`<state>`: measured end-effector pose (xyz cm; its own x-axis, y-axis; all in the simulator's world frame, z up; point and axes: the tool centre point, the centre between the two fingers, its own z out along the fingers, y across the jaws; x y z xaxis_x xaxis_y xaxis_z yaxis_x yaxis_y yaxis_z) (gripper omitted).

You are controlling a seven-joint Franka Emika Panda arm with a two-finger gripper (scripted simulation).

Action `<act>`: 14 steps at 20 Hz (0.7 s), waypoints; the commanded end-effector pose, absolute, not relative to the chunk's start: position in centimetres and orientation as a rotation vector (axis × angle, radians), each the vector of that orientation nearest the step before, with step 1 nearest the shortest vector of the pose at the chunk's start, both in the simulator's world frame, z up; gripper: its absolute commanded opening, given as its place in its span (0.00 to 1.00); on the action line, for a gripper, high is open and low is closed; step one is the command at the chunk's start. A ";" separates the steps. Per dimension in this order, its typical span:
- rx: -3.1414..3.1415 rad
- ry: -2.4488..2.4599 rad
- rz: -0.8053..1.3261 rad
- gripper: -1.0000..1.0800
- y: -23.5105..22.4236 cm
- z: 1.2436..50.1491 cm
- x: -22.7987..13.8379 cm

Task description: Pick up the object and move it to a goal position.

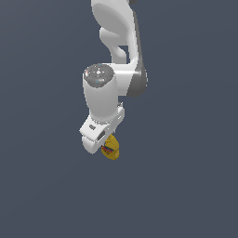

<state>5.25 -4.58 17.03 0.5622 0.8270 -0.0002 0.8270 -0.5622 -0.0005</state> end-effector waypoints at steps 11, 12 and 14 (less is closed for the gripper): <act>-2.776 -1.470 0.000 0.00 -2.9 20.5 5.2; -2.777 -1.470 0.001 0.00 -2.5 21.2 5.2; -2.777 -1.470 0.001 0.00 -1.8 22.8 5.2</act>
